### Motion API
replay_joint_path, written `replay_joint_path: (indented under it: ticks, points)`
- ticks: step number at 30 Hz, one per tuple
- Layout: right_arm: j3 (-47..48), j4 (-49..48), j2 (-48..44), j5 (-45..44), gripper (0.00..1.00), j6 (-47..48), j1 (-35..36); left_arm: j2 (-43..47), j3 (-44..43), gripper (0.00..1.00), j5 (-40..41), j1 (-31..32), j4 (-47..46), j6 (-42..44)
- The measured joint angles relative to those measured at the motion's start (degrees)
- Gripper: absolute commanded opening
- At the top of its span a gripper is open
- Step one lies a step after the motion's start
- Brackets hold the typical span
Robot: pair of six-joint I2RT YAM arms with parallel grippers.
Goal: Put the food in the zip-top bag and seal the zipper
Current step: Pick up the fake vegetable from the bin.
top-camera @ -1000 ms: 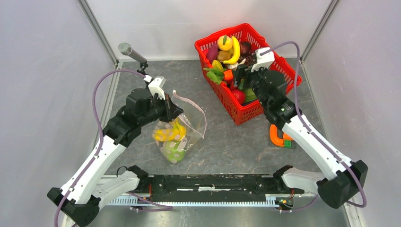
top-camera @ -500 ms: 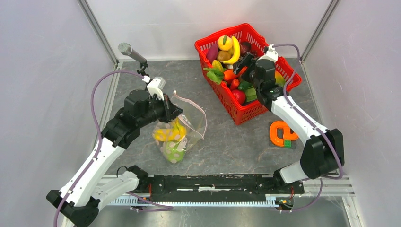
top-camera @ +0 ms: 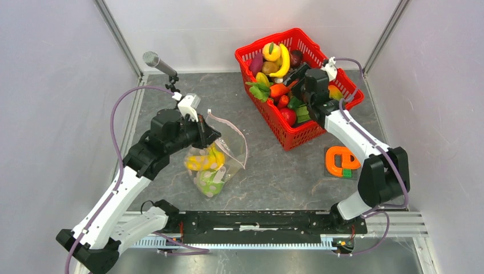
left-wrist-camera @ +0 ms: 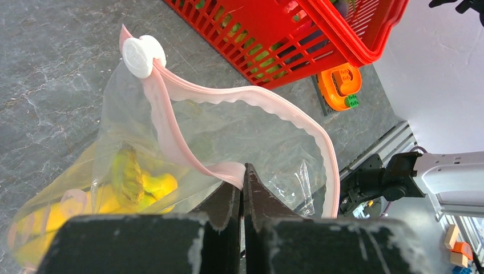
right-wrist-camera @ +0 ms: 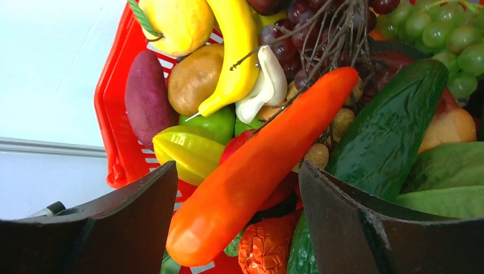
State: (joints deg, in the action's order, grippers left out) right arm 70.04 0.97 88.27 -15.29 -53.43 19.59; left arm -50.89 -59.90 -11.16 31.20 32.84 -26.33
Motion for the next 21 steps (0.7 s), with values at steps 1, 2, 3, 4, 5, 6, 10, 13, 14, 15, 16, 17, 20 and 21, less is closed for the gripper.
replay_joint_path:
  ticks: [1, 2, 3, 4, 5, 6, 10, 13, 14, 15, 16, 17, 20, 21]
  points:
    - [0.0, 0.6, 0.3, 0.0, 0.8, -0.6, 0.0, 0.0, 0.1, 0.02, 0.0, 0.0, 0.0, 0.0]
    - [0.0, 0.8, 0.5, 0.0, 0.79, -1.1, 0.0, 0.0, 0.1, 0.02, 0.0, 0.0, 0.0, 0.0]
    - [0.0, 1.1, 0.8, 0.0, 0.77, -1.4, 0.0, 0.0, 0.1, 0.02, 0.0, 0.0, 0.0, 0.0]
    - [0.0, 1.3, 1.1, 0.0, 0.75, -1.8, 0.0, 0.1, 0.1, 0.02, 0.0, 0.0, 0.0, 0.0]
    - [0.0, 1.3, 1.5, 0.1, 0.74, -2.0, 0.0, 0.1, 0.1, 0.02, 0.0, 0.0, 0.0, 0.0]
    - [0.1, 1.3, 1.9, 0.2, 0.74, -2.3, 0.0, 0.1, 0.1, 0.02, 0.0, 0.0, 0.0, 0.0]
    - [1.5, 1.2, 4.0, 0.8, 0.75, -3.0, 0.0, 0.1, 0.2, 0.02, 0.0, 0.0, 0.0, -0.2]
    - [1.9, 0.7, 4.9, 1.2, 0.74, -3.8, 0.0, 0.1, 0.2, 0.02, 0.0, 0.0, 0.0, -0.7]
    - [2.0, 0.4, 5.2, 1.3, 0.73, -4.1, 0.0, 0.2, 0.2, 0.02, 0.0, 0.0, 0.0, -0.8]
    - [2.1, 0.3, 5.4, 1.5, 0.71, -4.3, 0.0, 0.3, 0.3, 0.02, 0.0, 0.0, 0.0, -0.8]
    - [2.2, 0.1, 5.7, 1.6, 0.67, -4.6, 0.0, 0.4, 0.3, 0.02, 0.0, 0.0, 0.0, -0.8]
    - [2.3, 0.0, 6.0, 1.7, 0.62, -4.9, 0.0, 0.5, 0.3, 0.02, 0.0, 0.0, 0.0, -0.8]
    - [2.3, -0.4, 6.6, 2.3, 0.59, -5.4, 0.0, 0.8, 0.3, 0.02, 0.0, 0.0, 0.0, -0.8]
    - [2.3, -0.7, 6.8, 2.3, 0.58, -5.7, 0.0, 0.8, 0.3, 0.02, 0.0, 0.0, 0.0, -0.8]
